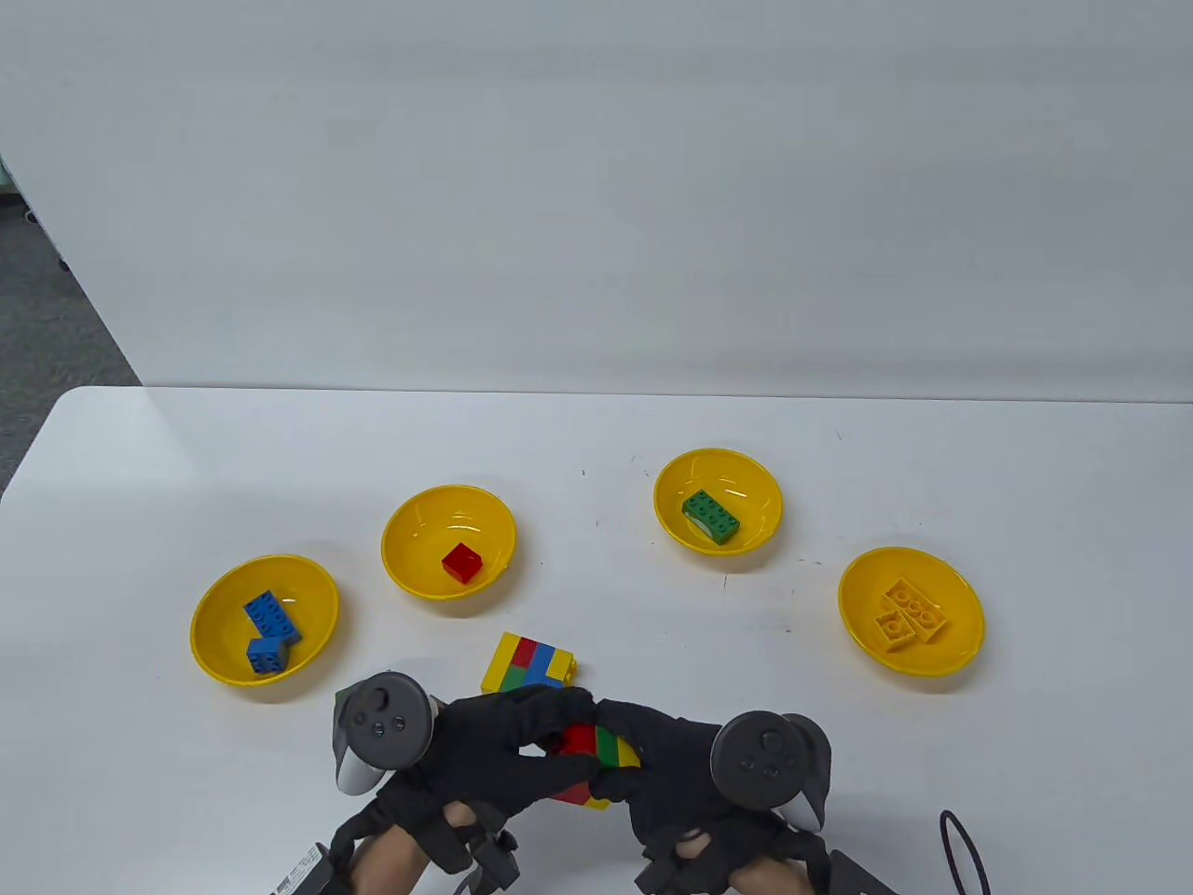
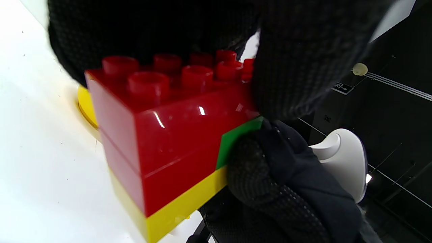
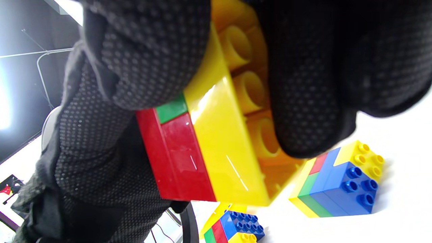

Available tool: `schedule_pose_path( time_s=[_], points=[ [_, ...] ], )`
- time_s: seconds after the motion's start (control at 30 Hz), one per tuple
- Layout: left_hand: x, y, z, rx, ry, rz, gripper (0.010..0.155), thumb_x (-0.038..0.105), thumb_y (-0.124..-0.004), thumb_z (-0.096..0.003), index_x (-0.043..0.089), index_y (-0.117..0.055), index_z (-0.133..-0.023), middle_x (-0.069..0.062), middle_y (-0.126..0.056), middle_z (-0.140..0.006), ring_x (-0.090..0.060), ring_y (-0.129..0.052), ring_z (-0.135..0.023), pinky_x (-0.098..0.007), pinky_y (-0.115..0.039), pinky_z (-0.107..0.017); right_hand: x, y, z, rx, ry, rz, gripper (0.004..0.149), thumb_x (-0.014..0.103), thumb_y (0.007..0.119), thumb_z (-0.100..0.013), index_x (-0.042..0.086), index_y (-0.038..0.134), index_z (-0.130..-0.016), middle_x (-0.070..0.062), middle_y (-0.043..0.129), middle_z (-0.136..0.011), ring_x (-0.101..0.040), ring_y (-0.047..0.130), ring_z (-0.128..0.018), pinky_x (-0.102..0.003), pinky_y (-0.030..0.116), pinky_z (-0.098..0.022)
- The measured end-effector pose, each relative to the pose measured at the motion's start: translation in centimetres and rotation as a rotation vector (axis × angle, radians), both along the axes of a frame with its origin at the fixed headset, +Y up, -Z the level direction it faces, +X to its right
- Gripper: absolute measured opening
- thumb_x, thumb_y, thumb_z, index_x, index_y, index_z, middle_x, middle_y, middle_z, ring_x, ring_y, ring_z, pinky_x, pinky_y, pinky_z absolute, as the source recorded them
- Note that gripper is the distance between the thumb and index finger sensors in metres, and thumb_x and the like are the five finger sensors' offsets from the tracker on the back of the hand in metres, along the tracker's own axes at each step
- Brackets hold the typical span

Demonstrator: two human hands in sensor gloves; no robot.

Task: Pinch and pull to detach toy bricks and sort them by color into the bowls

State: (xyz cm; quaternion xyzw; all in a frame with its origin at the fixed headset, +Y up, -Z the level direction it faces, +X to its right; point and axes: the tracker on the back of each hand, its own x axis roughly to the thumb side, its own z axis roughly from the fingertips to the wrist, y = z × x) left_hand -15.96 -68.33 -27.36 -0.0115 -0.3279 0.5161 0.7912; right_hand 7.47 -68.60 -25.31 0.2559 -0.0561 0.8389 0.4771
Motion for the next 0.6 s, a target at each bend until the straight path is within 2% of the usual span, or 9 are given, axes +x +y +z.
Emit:
schedule_pose_path(
  time_s=[0.07, 0.17, 0.27, 0.3, 0.4, 0.47, 0.53, 0.6],
  points=[
    [-0.5, -0.5, -0.4, -0.054, -0.012, 0.046, 0.062, 0.042, -0.103, -0.0408, 0.006, -0.088, -0.089, -0.029, -0.100, -0.080, -0.048, -0.106, -0.063, -0.061, -0.092, -0.045, 0.4, -0.1, -0.1, 0.001, -0.003, -0.020, 0.063, 0.029, 0.088, -0.019, -0.002, 0.090, -0.074, -0.026, 0.102, -0.065, -0.039, 0.113, -0.033, -0.059, 0.096, -0.026],
    [-1.1, -0.8, -1.0, -0.154, -0.043, 0.186, 0.062, 0.041, -0.103, -0.0416, 0.006, -0.087, -0.090, -0.029, -0.099, -0.081, -0.049, -0.104, -0.064, -0.061, -0.090, -0.047, 0.7, 0.1, -0.4, -0.060, 0.007, -0.097, 0.062, 0.028, 0.089, -0.020, -0.001, 0.091, -0.074, -0.027, 0.101, -0.066, -0.040, 0.113, -0.034, -0.060, 0.095, -0.026],
    [-2.5, -0.1, -1.0, -0.132, 0.071, 0.280, 0.063, 0.043, -0.102, -0.0428, 0.009, -0.085, -0.093, -0.025, -0.096, -0.084, -0.047, -0.101, -0.067, -0.060, -0.086, -0.049, 1.5, 0.4, -0.9, -0.079, -0.025, -0.175, 0.062, 0.030, 0.091, -0.024, -0.001, 0.087, -0.078, -0.027, 0.098, -0.070, -0.040, 0.110, -0.038, -0.060, 0.093, -0.030],
    [-3.5, 1.1, -0.9, -0.081, 0.141, 0.274, 0.063, 0.043, -0.101, -0.0434, 0.010, -0.083, -0.094, -0.025, -0.095, -0.086, -0.047, -0.100, -0.069, -0.061, -0.085, -0.050, 2.2, 0.6, -1.2, -0.078, -0.043, -0.195, 0.062, 0.029, 0.092, -0.025, 0.000, 0.086, -0.080, -0.027, 0.096, -0.072, -0.041, 0.109, -0.041, -0.060, 0.091, -0.032],
    [-5.9, 4.2, -1.0, 0.041, 0.341, 0.180, 0.064, 0.043, -0.097, -0.0448, 0.013, -0.079, -0.098, -0.022, -0.091, -0.091, -0.045, -0.097, -0.075, -0.061, -0.085, -0.052, 4.8, 1.4, -1.9, -0.037, -0.148, -0.211, 0.062, 0.027, 0.091, -0.027, 0.002, 0.083, -0.083, -0.027, 0.092, -0.077, -0.043, 0.105, -0.047, -0.061, 0.088, -0.036],
    [-6.7, 6.0, -2.0, 0.056, 0.392, 0.131, 0.064, 0.041, -0.097, -0.0452, 0.013, -0.077, -0.099, -0.022, -0.089, -0.094, -0.046, -0.095, -0.078, -0.062, -0.084, -0.054, 6.4, 1.4, -2.3, -0.050, -0.178, -0.213, 0.062, 0.027, 0.091, -0.028, 0.004, 0.081, -0.085, -0.027, 0.090, -0.080, -0.043, 0.104, -0.050, -0.061, 0.087, -0.038],
    [-6.9, 7.6, -3.7, 0.028, 0.437, 0.005, 0.065, 0.038, -0.096, -0.0461, 0.012, -0.074, -0.101, -0.023, -0.085, -0.097, -0.048, -0.092, -0.084, -0.062, -0.083, -0.058, 7.3, 0.9, -2.7, -0.077, -0.190, -0.224, 0.062, 0.024, 0.091, -0.028, 0.004, 0.080, -0.086, -0.027, 0.088, -0.082, -0.044, 0.103, -0.052, -0.062, 0.086, -0.040],
    [-6.9, 8.9, -6.7, 0.010, 0.523, -0.193, 0.066, 0.032, -0.096, -0.0470, 0.012, -0.069, -0.104, -0.024, -0.081, -0.101, -0.048, -0.089, -0.088, -0.061, -0.082, -0.061, 7.8, 0.3, -3.3, -0.117, -0.187, -0.213, 0.063, 0.022, 0.091, -0.029, 0.003, 0.079, -0.087, -0.027, 0.086, -0.083, -0.044, 0.102, -0.054, -0.062, 0.085, -0.041]
  ],
)
